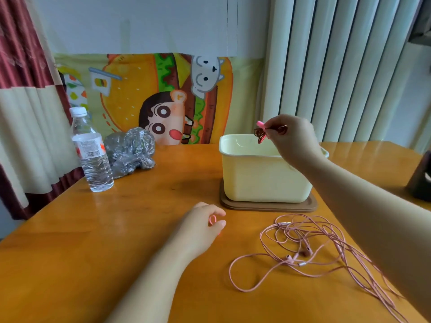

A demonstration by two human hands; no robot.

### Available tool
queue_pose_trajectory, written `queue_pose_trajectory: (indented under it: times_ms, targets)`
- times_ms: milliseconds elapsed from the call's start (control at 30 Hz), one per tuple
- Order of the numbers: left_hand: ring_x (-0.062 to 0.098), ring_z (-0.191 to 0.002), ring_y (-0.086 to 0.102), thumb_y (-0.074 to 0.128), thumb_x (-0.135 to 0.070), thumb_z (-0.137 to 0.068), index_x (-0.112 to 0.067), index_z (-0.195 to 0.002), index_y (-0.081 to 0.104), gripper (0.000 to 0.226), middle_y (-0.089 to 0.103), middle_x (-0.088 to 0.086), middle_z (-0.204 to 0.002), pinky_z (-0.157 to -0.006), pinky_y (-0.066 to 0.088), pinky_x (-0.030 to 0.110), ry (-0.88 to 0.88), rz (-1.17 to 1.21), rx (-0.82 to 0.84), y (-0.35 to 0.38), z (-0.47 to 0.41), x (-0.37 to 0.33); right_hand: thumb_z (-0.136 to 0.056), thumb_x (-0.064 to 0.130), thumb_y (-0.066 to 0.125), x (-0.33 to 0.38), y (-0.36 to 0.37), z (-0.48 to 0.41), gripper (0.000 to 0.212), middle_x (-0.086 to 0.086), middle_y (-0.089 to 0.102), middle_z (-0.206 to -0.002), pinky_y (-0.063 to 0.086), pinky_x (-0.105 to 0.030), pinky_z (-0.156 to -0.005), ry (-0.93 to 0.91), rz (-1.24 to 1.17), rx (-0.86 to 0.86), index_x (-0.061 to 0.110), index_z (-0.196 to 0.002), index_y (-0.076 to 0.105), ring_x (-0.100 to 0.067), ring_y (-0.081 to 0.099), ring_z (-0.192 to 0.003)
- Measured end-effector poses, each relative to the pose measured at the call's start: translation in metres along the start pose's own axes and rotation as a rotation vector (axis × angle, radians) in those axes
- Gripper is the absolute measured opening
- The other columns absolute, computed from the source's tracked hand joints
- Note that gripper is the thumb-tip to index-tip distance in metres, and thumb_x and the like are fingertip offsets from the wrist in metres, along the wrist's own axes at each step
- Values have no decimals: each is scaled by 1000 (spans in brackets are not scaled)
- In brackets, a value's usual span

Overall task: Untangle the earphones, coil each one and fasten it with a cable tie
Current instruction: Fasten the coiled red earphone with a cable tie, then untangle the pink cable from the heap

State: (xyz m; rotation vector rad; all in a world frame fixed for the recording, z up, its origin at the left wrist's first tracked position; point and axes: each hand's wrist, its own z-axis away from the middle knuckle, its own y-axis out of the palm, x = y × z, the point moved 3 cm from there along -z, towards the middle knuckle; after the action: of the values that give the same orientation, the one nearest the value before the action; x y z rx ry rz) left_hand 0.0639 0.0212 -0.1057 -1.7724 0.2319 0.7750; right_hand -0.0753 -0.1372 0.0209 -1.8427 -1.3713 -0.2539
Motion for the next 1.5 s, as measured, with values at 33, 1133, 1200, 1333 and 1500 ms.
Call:
queue_pose_trajectory:
  times_ms: [33, 1133, 1200, 1333, 1500]
  targets:
    - [1, -102, 50, 53, -32, -95, -34, -119, 59, 25, 50, -13, -126, -80, 40, 15, 16, 2, 5, 0, 0, -1, -91, 12, 57, -4, 4, -1, 17, 0, 67, -90, 34, 1, -51, -4, 69, 62, 15, -101, 70, 4, 52, -65]
    - [-1, -80, 62, 51, -15, -96, -24, -91, 61, 13, 67, -11, -83, -75, 49, 13, 326, 353, -184, -25, 41, -106, -89, 19, 62, 3, -100, 112, 11, 1, 65, -100, 59, -31, -70, 62, -49, 689, 15, -84, 53, -15, 72, -72]
    - [6, -73, 59, 50, -16, -96, -24, -90, 60, 14, 61, -8, -76, -73, 50, 20, 311, 441, -209, -41, 42, -116, -86, 21, 65, 16, -107, 110, 14, -4, 69, -92, 58, -37, -77, 64, -145, 658, 10, -83, 57, -18, 71, -81]
    - [2, -65, 48, 54, -24, -94, -21, -90, 63, 11, 55, -10, -73, -59, 38, 18, 289, 477, -255, -72, 46, -126, -84, 25, 67, 31, -123, 99, 17, -6, 72, -85, 57, -37, -80, 33, -112, 513, 9, -83, 63, -20, 69, -83]
    - [1, -79, 57, 53, -31, -95, -27, -89, 63, 12, 64, -11, -84, -63, 42, 20, 257, 334, -378, -99, 54, -118, -90, 32, 58, 41, -143, 90, 17, 1, 66, -73, 47, -20, -59, 24, -45, 300, 16, -86, 64, -14, 61, -66]
